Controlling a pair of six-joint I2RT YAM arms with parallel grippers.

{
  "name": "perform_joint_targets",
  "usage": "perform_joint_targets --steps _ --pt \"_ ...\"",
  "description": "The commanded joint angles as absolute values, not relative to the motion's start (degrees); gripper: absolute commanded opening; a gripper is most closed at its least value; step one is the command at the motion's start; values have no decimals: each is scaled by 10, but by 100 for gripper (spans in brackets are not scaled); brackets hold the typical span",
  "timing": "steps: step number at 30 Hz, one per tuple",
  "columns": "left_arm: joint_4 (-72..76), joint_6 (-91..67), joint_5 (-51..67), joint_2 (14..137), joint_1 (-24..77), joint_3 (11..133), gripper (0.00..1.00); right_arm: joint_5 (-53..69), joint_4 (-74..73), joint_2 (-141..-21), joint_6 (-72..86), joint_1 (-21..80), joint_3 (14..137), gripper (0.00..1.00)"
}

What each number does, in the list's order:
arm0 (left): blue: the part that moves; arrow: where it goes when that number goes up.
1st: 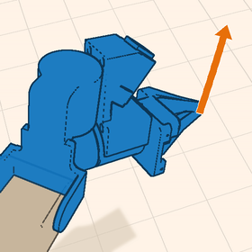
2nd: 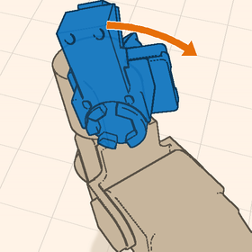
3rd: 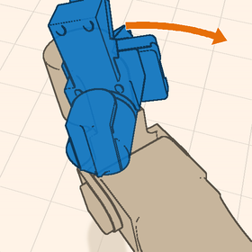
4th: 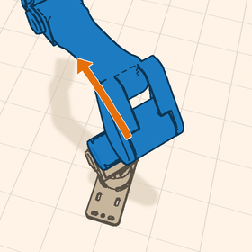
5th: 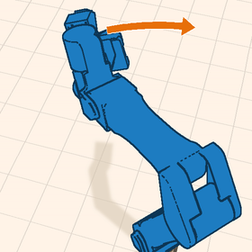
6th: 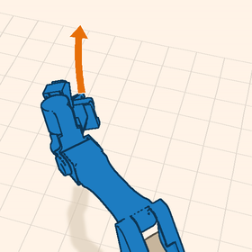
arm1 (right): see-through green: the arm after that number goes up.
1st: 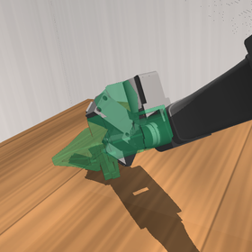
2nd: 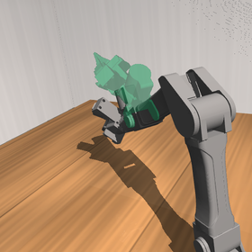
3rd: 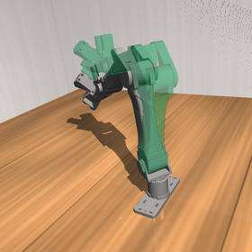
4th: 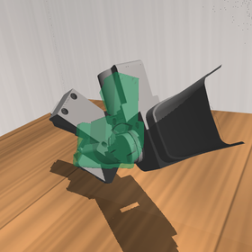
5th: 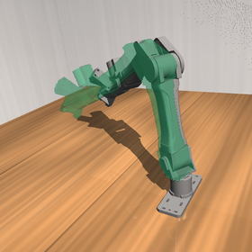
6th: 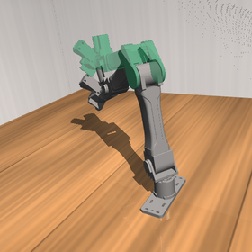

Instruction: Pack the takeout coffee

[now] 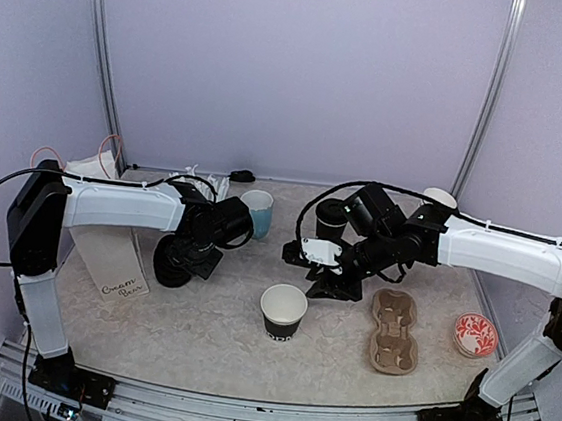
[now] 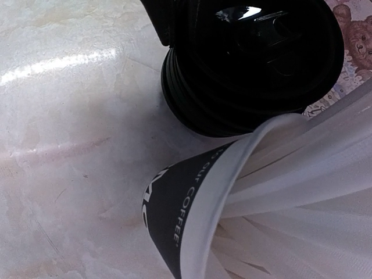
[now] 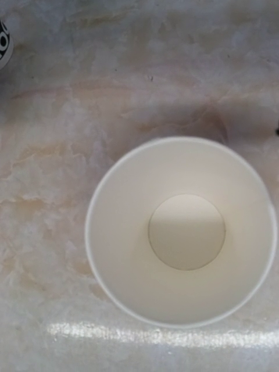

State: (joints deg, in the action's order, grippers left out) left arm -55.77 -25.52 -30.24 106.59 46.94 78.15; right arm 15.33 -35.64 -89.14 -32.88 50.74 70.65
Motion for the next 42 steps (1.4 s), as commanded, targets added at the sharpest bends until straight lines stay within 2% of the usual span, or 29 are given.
perform_joint_targets --steps 1,12,20,26,35,40,42 --pt "-563 -262 -301 1060 474 789 3 156 -355 -895 -323 504 708 36" --pt "-596 -270 -226 1004 523 834 0 154 -379 -884 -326 504 721 36" --pt "-546 -238 -51 953 559 854 0 187 -408 -840 -333 459 698 36" --pt "-415 -216 94 905 555 859 0 265 -411 -835 -314 394 731 38" --pt "-262 -197 179 898 543 881 0 337 -389 -848 -274 360 790 44" --pt "-35 -224 249 864 514 816 0 510 -358 -871 -170 296 839 57" --pt "78 -256 287 849 498 766 0 584 -340 -888 -123 267 857 59"
